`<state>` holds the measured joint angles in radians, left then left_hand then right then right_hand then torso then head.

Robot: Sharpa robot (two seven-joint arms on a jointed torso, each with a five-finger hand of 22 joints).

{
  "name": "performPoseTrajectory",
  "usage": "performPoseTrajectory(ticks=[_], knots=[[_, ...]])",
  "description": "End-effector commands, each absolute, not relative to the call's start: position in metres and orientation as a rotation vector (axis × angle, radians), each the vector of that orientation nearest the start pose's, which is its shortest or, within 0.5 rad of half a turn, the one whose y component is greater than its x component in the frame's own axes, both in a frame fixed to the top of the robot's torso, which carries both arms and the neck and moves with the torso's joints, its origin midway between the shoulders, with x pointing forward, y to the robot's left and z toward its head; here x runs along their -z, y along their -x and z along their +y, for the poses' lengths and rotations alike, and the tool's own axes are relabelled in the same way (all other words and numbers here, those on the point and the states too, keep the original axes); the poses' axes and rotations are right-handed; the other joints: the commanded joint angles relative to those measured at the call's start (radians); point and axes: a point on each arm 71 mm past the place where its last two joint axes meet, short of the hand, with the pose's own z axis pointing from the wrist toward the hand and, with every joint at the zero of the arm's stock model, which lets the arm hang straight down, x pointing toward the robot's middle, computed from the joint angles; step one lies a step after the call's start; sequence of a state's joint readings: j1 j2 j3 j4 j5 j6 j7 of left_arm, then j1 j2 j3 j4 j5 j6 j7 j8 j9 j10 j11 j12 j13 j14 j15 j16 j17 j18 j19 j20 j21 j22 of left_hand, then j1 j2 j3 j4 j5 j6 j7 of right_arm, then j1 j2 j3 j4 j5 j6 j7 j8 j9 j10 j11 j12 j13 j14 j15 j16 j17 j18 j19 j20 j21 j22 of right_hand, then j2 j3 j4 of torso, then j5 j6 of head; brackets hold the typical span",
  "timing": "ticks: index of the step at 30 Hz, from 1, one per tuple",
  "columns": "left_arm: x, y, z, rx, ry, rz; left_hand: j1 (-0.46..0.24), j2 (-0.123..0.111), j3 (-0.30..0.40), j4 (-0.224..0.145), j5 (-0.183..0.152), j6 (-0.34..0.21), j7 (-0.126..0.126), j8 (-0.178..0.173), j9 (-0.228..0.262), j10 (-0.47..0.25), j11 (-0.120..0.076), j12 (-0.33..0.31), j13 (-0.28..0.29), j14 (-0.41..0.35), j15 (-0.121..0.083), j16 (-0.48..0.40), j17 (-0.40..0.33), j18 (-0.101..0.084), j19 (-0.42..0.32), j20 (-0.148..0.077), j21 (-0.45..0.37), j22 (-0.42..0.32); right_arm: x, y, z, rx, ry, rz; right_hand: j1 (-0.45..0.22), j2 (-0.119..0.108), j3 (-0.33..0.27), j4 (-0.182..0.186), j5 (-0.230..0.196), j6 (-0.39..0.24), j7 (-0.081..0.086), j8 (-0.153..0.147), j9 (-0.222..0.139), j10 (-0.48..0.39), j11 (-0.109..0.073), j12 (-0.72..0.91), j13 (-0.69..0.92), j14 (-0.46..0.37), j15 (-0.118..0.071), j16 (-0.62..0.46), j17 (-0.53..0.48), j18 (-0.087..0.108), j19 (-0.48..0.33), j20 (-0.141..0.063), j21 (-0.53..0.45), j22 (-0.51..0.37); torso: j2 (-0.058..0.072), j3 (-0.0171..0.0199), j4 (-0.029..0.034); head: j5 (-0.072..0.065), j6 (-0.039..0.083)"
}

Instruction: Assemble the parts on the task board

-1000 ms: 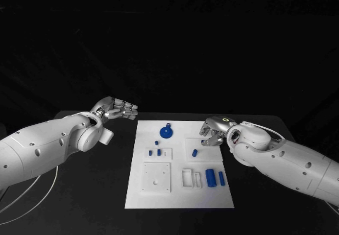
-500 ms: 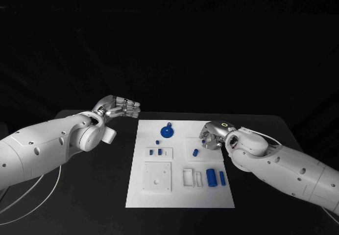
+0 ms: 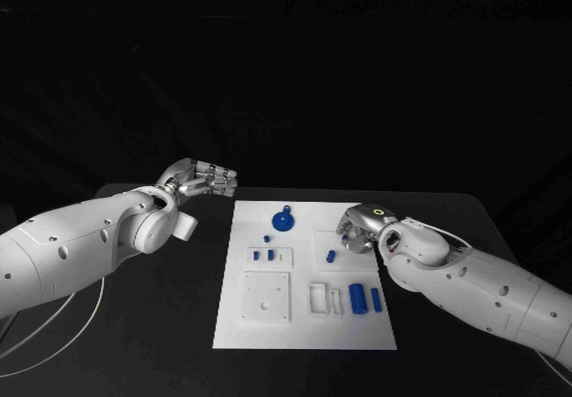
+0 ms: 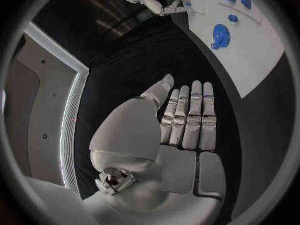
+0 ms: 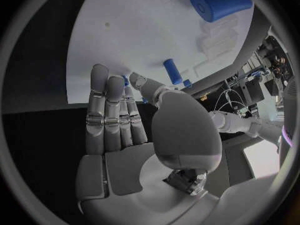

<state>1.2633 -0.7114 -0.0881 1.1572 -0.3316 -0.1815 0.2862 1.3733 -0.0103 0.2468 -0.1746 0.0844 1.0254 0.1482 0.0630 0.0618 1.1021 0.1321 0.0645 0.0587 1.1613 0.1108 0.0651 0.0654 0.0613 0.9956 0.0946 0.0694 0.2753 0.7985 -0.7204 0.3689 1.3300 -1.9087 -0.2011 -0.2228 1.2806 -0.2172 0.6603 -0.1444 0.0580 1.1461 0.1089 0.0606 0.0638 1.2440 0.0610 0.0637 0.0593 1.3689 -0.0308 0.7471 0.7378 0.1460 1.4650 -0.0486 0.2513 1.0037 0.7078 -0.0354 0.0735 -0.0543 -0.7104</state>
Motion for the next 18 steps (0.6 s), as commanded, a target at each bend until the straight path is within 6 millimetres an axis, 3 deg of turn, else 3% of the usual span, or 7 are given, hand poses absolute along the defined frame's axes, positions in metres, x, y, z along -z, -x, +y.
performPoseTrajectory(ticks=[1,5,18], knots=[[0.1827,-0.5534,0.2436,1.279,0.788,1.565,-0.003,0.001,-0.004,0.002,0.0,0.003,0.001,0.002,0.001,0.008,0.0,-0.003,-0.001,0.007,0.002,-0.003,0.001,-0.009,0.009,-0.001,0.005,-0.001,0.2662,-0.4906,-0.2188,-0.331,0.181,1.715,0.001,0.014,0.012,-0.001,-0.002,0.013,-0.001,0.003,0.002,0.012,-0.002,-0.002,0.001,0.002,-0.006,0.004,0.002,0.011,0.031,-0.008,0.006,0.003,0.0,-0.0002,-0.0002,0.0,-0.002],[0.1829,-0.5534,0.2441,1.278,0.789,1.568,-0.002,0.002,-0.004,0.003,0.0,0.003,0.001,0.002,0.001,0.007,0.0,-0.003,-0.001,0.006,0.002,-0.004,0.001,-0.008,0.011,-0.001,0.006,-0.004,0.2694,-0.4902,-0.2196,-0.304,0.196,1.734,0.012,0.025,0.022,-0.013,0.005,0.043,-0.008,0.003,0.002,0.05,-0.013,-0.001,0.002,0.002,-0.014,0.005,0.006,0.008,0.027,-0.015,0.014,0.018,0.0,0.0004,0.0001,-0.002,-0.005],[0.1837,-0.5536,0.2449,1.271,0.786,1.581,-0.002,0.001,-0.006,0.004,-0.001,0.003,0.001,0.002,0.001,0.006,0.0,-0.003,-0.001,0.004,0.003,-0.004,0.001,-0.007,0.011,0.0,0.005,-0.007,0.2716,-0.4902,-0.2213,-0.271,0.207,1.74,0.005,0.028,0.022,-0.022,0.002,0.047,-0.009,0.003,0.002,0.047,-0.013,-0.001,0.003,0.003,-0.013,0.002,0.01,0.007,0.021,-0.016,0.019,0.038,0.0,0.0008,-0.0003,-0.003,-0.007]])
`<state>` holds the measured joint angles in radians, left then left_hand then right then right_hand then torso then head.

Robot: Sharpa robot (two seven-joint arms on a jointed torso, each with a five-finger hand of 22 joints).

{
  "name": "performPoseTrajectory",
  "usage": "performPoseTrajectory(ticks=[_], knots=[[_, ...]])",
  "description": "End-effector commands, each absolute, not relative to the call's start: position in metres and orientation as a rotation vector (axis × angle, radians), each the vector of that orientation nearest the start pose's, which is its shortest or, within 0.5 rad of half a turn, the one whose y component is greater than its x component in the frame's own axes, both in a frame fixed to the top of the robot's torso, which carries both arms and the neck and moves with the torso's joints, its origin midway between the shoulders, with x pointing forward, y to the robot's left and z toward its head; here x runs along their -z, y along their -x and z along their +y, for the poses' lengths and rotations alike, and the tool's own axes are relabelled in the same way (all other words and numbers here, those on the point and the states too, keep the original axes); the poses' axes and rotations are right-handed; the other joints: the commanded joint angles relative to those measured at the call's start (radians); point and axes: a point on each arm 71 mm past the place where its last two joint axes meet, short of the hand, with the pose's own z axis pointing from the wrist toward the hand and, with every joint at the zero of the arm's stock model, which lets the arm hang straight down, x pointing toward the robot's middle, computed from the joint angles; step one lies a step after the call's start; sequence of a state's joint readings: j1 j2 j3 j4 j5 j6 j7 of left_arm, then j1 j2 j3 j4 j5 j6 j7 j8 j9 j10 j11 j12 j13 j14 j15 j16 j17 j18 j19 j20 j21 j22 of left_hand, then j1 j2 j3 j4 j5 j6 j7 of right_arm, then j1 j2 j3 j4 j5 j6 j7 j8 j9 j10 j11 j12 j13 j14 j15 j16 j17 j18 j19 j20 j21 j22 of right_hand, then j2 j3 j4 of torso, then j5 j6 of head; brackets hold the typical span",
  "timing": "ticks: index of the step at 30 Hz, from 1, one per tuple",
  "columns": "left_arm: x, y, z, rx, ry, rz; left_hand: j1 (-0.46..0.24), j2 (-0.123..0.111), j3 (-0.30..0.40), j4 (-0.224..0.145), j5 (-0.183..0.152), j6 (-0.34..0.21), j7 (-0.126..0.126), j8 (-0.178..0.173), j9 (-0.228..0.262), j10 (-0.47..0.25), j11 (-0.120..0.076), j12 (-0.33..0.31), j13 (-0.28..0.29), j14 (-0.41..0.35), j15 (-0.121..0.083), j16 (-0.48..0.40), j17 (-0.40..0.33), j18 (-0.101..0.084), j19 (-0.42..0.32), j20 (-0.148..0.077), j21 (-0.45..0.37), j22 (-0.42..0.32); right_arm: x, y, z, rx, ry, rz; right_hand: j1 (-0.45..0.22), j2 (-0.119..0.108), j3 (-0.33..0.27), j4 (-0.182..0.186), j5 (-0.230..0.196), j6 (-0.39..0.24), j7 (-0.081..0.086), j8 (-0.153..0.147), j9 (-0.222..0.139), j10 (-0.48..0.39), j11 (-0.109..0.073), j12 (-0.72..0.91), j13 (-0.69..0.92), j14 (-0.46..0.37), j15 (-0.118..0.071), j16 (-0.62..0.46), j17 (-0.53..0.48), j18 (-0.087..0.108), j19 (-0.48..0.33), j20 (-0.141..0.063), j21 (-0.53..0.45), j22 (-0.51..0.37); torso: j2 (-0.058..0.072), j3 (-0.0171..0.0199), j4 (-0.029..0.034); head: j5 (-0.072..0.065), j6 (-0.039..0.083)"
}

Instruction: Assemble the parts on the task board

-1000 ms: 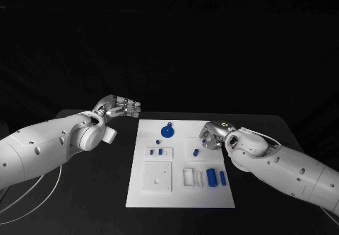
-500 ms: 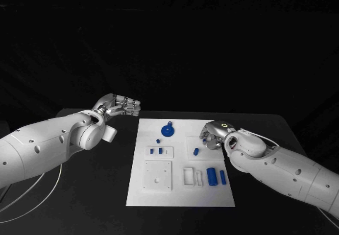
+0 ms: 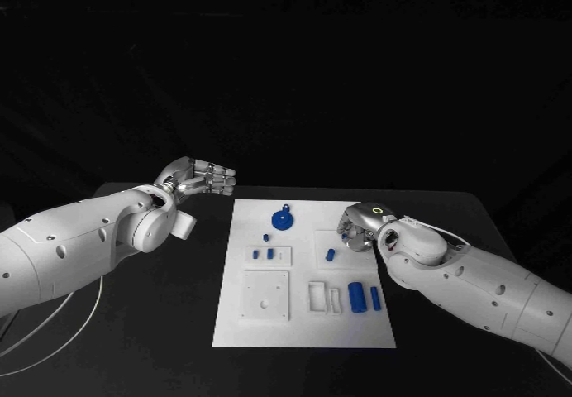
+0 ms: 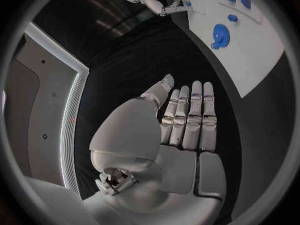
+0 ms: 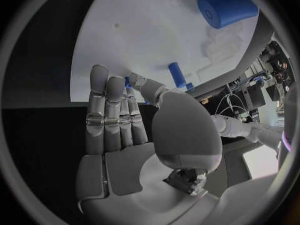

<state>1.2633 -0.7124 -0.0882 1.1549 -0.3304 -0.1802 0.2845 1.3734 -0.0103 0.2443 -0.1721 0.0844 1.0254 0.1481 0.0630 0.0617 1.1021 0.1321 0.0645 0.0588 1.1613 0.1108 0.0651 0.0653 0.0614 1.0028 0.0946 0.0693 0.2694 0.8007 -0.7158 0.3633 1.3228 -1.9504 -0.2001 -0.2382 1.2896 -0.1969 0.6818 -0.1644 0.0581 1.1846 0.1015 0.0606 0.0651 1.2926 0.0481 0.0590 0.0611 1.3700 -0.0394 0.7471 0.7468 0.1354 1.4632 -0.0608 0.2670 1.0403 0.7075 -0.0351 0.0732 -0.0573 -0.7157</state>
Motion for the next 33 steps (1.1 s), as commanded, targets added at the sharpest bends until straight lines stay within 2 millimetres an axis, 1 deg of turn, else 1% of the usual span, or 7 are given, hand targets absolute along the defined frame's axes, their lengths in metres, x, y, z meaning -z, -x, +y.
performPoseTrajectory(ticks=[1,8,12,19,23,28,33], knots=[[0.1838,-0.5536,0.245,1.271,0.786,1.583,-0.002,0.001,-0.003,0.001,-0.001,0.003,0.001,0.002,0.001,0.006,0.0,-0.003,-0.001,0.004,0.003,-0.004,0.001,-0.008,0.004,0.0,0.005,-0.001,0.2717,-0.49,-0.221,-0.272,0.208,1.742,-0.01,0.014,0.002,0.006,0.0,0.013,-0.003,0.003,0.0,0.002,-0.001,0.003,0.001,0.002,-0.004,0.003,0.002,0.017,0.022,-0.003,0.003,0.003,0.0,0.0006,0.0,0.0,-0.002],[0.1841,-0.5539,0.2461,1.266,0.784,1.588,0.0,0.004,-0.004,0.002,-0.002,0.003,0.0,0.002,0.001,0.005,0.0,-0.003,-0.001,0.003,0.003,-0.003,0.001,-0.006,0.006,0.0,0.006,-0.005,0.2728,-0.4892,-0.2169,-0.277,0.214,1.746,-0.013,0.034,-0.001,0.009,-0.005,0.045,-0.012,0.004,0.002,0.031,-0.013,0.005,0.002,0.012,-0.012,0.006,0.006,0.008,0.029,-0.009,0.006,0.011,0.0,-0.0001,-0.0004,0.0,-0.003],[0.1843,-0.5541,0.246,1.266,0.782,1.591,0.001,0.005,-0.004,0.002,-0.002,0.004,0.0,0.002,0.001,0.005,0.0,-0.003,-0.001,0.003,0.003,-0.003,0.001,-0.005,0.007,0.0,0.006,-0.006,0.2744,-0.4891,-0.2162,-0.241,0.224,1.739,-0.011,0.046,0.012,-0.008,-0.005,0.084,-0.022,0.005,0.005,0.071,-0.025,0.006,0.004,0.025,-0.022,0.009,0.011,0.003,0.036,-0.02,0.018,0.026,0.0,0.0003,0.0018,-0.002,-0.007],[0.1844,-0.554,0.2464,1.262,0.777,1.594,0.002,0.005,-0.004,0.002,-0.003,0.005,0.0,0.002,0.001,0.006,0.0,-0.003,-0.001,0.003,0.003,-0.003,0.001,-0.005,0.007,0.0,0.007,-0.007,0.274,-0.4892,-0.2172,-0.206,0.223,1.714,-0.03,0.047,0.025,-0.019,-0.009,0.11,-0.031,0.005,0.01,0.102,-0.036,0.006,0.005,0.034,-0.03,-0.001,0.014,-0.005,0.03,-0.029,0.033,0.053,0.0,0.0001,0.0001,0.001,-0.008],[0.1844,-0.554,0.2467,1.26,0.774,1.595,0.002,0.005,-0.004,0.002,-0.003,0.005,0.0,0.002,0.001,0.006,0.0,-0.003,-0.001,0.003,0.003,-0.003,0.001,-0.005,0.007,0.0,0.007,-0.007,0.2722,-0.4889,-0.2159,-0.21,0.218,1.694,-0.032,0.048,0.029,-0.021,-0.009,0.11,-0.031,0.004,0.011,0.104,-0.037,0.005,0.004,0.038,-0.031,-0.007,0.018,-0.01,0.029,-0.033,0.036,0.064,0.0,0.0007,0.0003,0.002,-0.008],[0.1845,-0.5544,0.2475,1.257,0.773,1.595,0.004,0.005,-0.004,0.001,-0.002,0.005,0.0,0.002,0.001,0.005,0.0,-0.003,-0.001,0.002,0.003,-0.004,0.001,-0.005,0.007,0.0,0.007,-0.008,0.2695,-0.4881,-0.2142,-0.231,0.208,1.673,-0.032,0.047,0.03,-0.023,-0.01,0.111,-0.031,0.004,0.011,0.105,-0.037,0.005,0.004,0.041,-0.032,-0.009,0.022,-0.01,0.03,-0.035,0.036,0.069,0.0,0.0006,-0.0001,0.003,-0.008],[0.185,-0.5558,0.2492,1.25,0.776,1.596,0.004,0.005,-0.004,0.001,-0.002,0.005,0.0,0.002,0.001,0.005,0.0,-0.003,-0.001,0.002,0.003,-0.004,0.001,-0.005,0.007,0.0,0.007,-0.008,0.2653,-0.4866,-0.2138,-0.261,0.197,1.65,-0.03,0.046,0.033,-0.022,-0.01,0.111,-0.031,0.004,0.01,0.105,-0.037,0.005,0.004,0.043,-0.033,-0.013,0.027,-0.002,0.034,-0.035,0.032,0.07,-0.001,-0.0005,-0.0012,0.003,-0.003]])
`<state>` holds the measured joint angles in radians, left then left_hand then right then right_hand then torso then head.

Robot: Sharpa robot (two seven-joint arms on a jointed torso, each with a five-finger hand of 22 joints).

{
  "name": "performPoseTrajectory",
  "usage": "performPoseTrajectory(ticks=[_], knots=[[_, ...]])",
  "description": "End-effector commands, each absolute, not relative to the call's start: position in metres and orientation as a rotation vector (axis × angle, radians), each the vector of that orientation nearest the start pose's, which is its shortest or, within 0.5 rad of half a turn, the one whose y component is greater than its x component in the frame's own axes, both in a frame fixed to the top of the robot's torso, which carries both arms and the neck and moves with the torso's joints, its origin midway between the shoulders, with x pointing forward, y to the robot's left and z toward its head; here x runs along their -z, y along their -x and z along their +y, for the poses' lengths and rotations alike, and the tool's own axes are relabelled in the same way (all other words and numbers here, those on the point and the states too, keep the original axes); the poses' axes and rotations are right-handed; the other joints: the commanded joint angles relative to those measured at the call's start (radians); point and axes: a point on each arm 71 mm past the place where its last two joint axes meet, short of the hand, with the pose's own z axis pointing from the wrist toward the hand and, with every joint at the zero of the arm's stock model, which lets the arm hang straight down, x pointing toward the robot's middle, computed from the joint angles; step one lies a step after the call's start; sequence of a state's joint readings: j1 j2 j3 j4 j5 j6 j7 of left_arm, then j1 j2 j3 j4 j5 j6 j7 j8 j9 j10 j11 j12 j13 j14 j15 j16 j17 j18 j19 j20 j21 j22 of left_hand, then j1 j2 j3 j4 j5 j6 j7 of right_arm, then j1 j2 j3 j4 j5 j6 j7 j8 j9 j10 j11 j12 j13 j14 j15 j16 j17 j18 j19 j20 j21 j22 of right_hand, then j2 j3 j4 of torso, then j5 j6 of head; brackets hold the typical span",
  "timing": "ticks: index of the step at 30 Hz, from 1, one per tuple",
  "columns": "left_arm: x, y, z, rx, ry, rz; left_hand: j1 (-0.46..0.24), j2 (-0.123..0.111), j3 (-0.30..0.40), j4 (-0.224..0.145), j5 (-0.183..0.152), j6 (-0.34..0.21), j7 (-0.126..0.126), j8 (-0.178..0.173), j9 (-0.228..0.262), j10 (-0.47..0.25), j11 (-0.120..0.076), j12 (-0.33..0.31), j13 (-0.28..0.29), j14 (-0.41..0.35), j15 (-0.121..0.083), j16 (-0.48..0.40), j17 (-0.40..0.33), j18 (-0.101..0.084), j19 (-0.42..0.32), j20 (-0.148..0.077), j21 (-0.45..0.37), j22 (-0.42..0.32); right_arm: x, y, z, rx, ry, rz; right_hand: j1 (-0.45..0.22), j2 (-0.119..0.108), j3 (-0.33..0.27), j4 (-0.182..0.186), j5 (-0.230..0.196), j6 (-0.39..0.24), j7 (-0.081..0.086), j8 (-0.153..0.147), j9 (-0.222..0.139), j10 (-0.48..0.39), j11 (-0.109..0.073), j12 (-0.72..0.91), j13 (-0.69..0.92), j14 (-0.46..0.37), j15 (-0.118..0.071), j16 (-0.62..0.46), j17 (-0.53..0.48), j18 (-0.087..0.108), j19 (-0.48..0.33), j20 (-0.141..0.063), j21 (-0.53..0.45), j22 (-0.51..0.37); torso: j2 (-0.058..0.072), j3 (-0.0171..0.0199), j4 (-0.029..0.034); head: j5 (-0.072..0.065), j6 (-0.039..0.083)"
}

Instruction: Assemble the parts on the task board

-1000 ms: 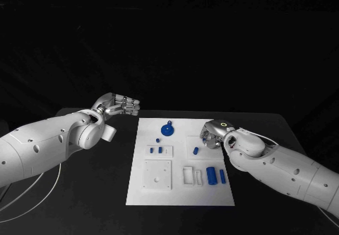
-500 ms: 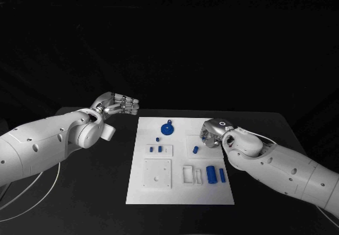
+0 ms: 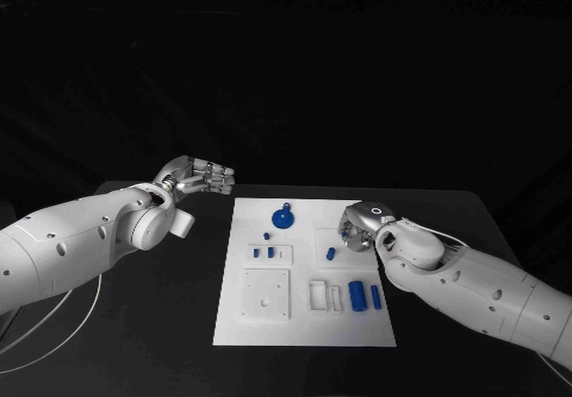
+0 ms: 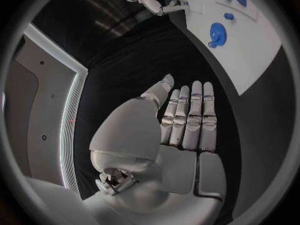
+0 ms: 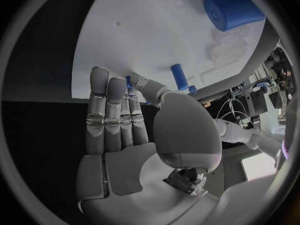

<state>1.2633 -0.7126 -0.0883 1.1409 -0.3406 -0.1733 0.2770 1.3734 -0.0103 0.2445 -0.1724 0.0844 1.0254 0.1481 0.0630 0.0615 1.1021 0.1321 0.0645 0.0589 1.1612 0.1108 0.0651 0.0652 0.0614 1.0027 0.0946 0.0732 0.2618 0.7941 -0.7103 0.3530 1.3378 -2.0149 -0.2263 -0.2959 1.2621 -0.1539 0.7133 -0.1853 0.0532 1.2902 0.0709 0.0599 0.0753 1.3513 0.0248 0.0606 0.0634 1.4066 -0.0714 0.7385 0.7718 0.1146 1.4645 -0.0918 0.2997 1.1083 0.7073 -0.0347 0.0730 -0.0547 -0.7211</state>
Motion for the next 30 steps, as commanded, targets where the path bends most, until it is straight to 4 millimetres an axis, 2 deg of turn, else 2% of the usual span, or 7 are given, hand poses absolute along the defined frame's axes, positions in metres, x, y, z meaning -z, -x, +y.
performPoseTrajectory(ticks=[1,5,9,18,21,23,30], knots=[[0.185,-0.556,0.249,1.25,0.776,1.596,0.004,0.005,-0.005,0.001,-0.002,0.005,0.0,0.002,0.001,0.005,0.0,-0.003,-0.001,0.002,0.003,-0.004,0.001,-0.005,0.007,0.0,0.003,-0.001,0.264,-0.486,-0.214,-0.265,0.196,1.645,-0.003,0.003,0.001,-0.001,-0.005,0.006,-0.001,0.005,0.0,0.046,-0.014,0.003,0.002,0.007,-0.001,-0.005,0.002,0.019,0.032,-0.004,0.0,0.002,-0.001,-0.0006,-0.0011,0.0,0.003],[0.185,-0.556,0.249,1.248,0.775,1.597,0.008,0.008,-0.003,-0.001,-0.002,0.003,0.001,0.002,0.001,0.004,0.001,-0.003,-0.001,0.001,0.003,-0.004,0.001,-0.004,0.008,-0.001,0.005,-0.002,0.258,-0.486,-0.213,-0.289,0.192,1.62,-0.002,0.002,0.003,0.001,-0.005,0.005,-0.001,0.005,0.0,0.047,-0.014,0.003,0.002,0.008,-0.001,-0.006,0.004,0.02,0.033,-0.003,-0.001,0.003,-0.001,-0.0011,-0.0003,-0.003,0.007],[0.185,-0.556,0.249,1.248,0.773,1.6,0.009,0.009,-0.003,-0.001,-0.003,0.003,0.001,0.002,0.001,0.004,0.001,-0.003,-0.001,0.001,0.003,-0.004,0.001,-0.003,0.008,-0.001,0.006,-0.002,0.247,-0.486,-0.211,-0.318,0.187,1.58,0.002,-0.003,0.008,0.007,-0.005,0.006,-0.001,0.005,0.0,0.047,-0.014,0.003,0.002,0.011,-0.001,-0.01,0.009,0.022,0.035,-0.003,-0.003,0.005,0.0,0.0001,-0.0005,-0.003,0.013],[0.186,-0.557,0.248,1.245,0.77,1.601,0.011,0.011,-0.003,-0.001,-0.003,0.003,0.002,0.002,0.001,0.003,0.001,-0.003,-0.001,0.0,0.003,-0.004,0.001,-0.002,0.009,-0.001,0.007,-0.001,0.221,-0.481,-0.202,-0.387,0.179,1.508,0.009,-0.009,0.011,0.018,-0.005,0.008,-0.002,0.005,0.0,0.05,-0.015,0.003,0.002,0.018,-0.002,-0.015,0.013,0.022,0.039,-0.004,-0.002,0.004,-0.002,-0.0026,-0.0009,-0.003,0.015],[0.186,-0.557,0.248,1.245,0.77,1.601,0.011,0.011,-0.003,-0.001,-0.003,0.003,0.002,0.002,0.001,0.003,0.001,-0.003,-0.001,0.0,0.003,-0.004,0.001,-0.002,0.009,-0.001,0.007,-0.001,0.212,-0.477,-0.194,-0.433,0.17,1.492,0.012,-0.011,0.011,0.024,-0.005,0.009,-0.002,0.005,0.0,0.05,-0.015,0.003,0.002,0.019,-0.002,-0.018,0.017,0.022,0.039,-0.005,0.0,0.003,-0.002,-0.0033,-0.0008,0.001,0.015],[0.186,-0.557,0.246,1.242,0.771,1.6,0.011,0.011,-0.003,-0.001,-0.003,0.003,0.002,0.002,0.001,0.003,0.001,-0.003,-0.001,0.0,0.003,-0.004,0.001,-0.002,0.009,-0.001,0.007,-0.001,0.206,-0.473,-0.186,-0.475,0.165,1.491,0.012,-0.012,0.01,0.025,-0.005,0.008,-0.002,0.005,0.0,0.05,-0.015,0.003,0.002,0.02,-0.002,-0.019,0.017,0.022,0.039,-0.005,0.0,0.003,-0.002,-0.0022,0.0001,0.006,0.016],[0.186,-0.554,0.234,1.22,0.791,1.582,0.003,0.007,-0.009,0.004,-0.004,0.005,0.0,0.002,0.001,0.006,0.001,-0.003,-0.001,-0.001,0.004,-0.004,0.001,-0.003,0.005,0.001,0.008,0.001,0.203,-0.457,-0.15,-0.613,0.169,1.51,0.017,-0.003,-0.001,0.026,-0.005,0.003,0.0,0.005,0.0,0.045,-0.013,0.003,0.001,0.021,-0.002,-0.024,0.02,0.021,0.04,-0.004,-0.002,-0.005,-0.003,-0.0019,0.0077,0.028,0.014]])
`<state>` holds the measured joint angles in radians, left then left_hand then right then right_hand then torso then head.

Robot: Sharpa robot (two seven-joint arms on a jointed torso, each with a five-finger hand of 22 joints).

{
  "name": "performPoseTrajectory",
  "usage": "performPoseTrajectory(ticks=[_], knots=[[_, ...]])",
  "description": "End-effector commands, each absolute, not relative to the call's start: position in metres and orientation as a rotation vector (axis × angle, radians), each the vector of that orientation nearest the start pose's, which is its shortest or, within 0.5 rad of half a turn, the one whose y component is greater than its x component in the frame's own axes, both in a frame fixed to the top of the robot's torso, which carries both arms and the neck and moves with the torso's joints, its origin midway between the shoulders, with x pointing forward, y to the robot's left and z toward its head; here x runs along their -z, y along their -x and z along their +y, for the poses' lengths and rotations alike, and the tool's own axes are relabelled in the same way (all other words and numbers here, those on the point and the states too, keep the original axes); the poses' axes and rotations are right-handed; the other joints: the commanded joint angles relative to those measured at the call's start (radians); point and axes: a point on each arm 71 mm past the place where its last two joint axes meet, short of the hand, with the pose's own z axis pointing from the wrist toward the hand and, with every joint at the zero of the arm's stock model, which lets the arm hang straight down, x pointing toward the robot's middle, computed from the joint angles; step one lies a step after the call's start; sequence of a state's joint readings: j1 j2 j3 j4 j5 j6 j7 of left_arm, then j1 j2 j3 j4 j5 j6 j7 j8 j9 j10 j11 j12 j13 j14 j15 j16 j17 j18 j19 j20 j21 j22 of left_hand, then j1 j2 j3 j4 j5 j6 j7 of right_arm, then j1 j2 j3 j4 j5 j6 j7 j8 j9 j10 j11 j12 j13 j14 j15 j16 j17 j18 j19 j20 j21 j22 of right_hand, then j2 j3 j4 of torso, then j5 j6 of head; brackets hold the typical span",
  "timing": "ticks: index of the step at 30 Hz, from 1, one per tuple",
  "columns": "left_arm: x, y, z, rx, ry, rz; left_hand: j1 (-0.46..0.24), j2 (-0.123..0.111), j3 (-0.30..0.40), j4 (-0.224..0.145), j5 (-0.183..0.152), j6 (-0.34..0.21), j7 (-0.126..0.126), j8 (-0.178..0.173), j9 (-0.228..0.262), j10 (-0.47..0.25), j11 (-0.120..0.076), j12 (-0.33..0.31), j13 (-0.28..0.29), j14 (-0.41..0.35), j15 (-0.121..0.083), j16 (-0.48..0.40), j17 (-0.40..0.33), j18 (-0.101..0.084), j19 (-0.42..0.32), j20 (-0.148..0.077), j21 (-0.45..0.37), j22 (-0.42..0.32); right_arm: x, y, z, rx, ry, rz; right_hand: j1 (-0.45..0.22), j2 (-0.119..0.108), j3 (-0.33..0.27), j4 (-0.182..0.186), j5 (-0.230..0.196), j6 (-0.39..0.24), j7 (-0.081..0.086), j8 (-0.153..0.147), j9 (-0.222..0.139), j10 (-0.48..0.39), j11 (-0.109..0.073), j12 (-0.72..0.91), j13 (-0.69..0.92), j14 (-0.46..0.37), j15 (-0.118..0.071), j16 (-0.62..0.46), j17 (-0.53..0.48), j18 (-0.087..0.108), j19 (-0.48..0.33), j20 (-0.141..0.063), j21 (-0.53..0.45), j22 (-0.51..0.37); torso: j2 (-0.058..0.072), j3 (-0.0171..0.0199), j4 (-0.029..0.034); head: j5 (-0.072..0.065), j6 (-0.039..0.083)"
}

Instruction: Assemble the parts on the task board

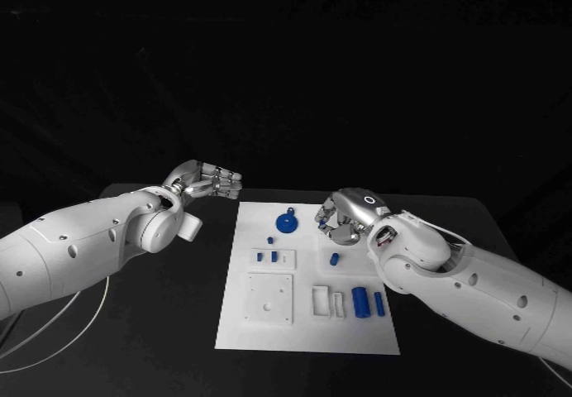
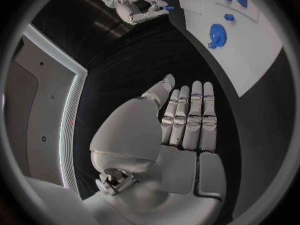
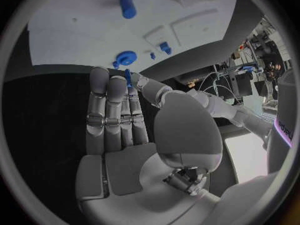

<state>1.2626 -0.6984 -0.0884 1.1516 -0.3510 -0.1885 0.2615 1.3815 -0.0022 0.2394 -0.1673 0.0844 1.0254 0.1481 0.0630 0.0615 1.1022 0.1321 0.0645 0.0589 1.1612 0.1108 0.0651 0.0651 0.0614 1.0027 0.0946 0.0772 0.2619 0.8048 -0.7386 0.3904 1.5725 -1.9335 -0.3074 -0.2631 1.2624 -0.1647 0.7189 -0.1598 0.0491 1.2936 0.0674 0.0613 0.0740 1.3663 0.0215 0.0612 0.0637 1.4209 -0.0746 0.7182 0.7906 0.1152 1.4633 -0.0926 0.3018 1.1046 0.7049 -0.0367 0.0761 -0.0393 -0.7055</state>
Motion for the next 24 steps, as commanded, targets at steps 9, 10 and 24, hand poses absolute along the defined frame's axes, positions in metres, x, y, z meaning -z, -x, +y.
performPoseTrajectory(ticks=[9,10,24], knots=[[0.188,-0.551,0.212,1.248,0.783,1.588,-0.004,0.004,-0.003,0.002,-0.002,0.005,0.0,0.002,0.001,0.006,0.0,-0.003,-0.001,0.0,0.004,-0.003,0.001,-0.001,0.01,0.0,0.006,0.0,0.221,-0.443,-0.115,-0.686,0.185,1.545,0.013,0.012,-0.008,-0.007,0.0,-0.003,0.004,0.003,0.002,0.027,-0.009,0.002,0.001,0.009,0.002,-0.006,0.003,0.021,0.041,-0.003,-0.002,-0.006,-0.014,-0.0104,0.0131,0.048,-0.006],[0.189,-0.551,0.209,1.249,0.782,1.588,-0.004,0.005,-0.003,0.003,-0.001,0.005,0.0,0.002,0.001,0.006,0.0,-0.003,-0.001,0.0,0.004,-0.003,0.001,-0.001,0.011,0.0,0.007,0.0,0.223,-0.442,-0.112,-0.69,0.187,1.55,0.011,0.012,-0.005,-0.009,0.0,-0.002,0.004,0.003,0.002,0.028,-0.009,0.002,0.002,0.009,0.002,-0.006,0.003,0.022,0.041,-0.002,0.0,-0.007,-0.015,-0.012,0.0141,0.05,-0.008],[0.191,-0.558,0.186,1.269,0.775,1.583,-0.003,0.009,0.0,0.003,-0.001,0.007,0.0,0.002,0.001,0.007,0.0,-0.003,-0.001,0.0,0.003,-0.004,0.001,0.001,0.011,0.0,0.009,0.002,0.262,-0.418,-0.079,-0.709,0.261,1.623,0.008,0.015,-0.006,-0.016,0.0,-0.003,0.004,0.003,0.002,0.027,-0.009,0.002,0.001,0.01,0.002,-0.007,0.003,0.023,0.04,-0.002,0.004,-0.009,-0.021,-0.0201,0.0174,0.091,-0.029]])
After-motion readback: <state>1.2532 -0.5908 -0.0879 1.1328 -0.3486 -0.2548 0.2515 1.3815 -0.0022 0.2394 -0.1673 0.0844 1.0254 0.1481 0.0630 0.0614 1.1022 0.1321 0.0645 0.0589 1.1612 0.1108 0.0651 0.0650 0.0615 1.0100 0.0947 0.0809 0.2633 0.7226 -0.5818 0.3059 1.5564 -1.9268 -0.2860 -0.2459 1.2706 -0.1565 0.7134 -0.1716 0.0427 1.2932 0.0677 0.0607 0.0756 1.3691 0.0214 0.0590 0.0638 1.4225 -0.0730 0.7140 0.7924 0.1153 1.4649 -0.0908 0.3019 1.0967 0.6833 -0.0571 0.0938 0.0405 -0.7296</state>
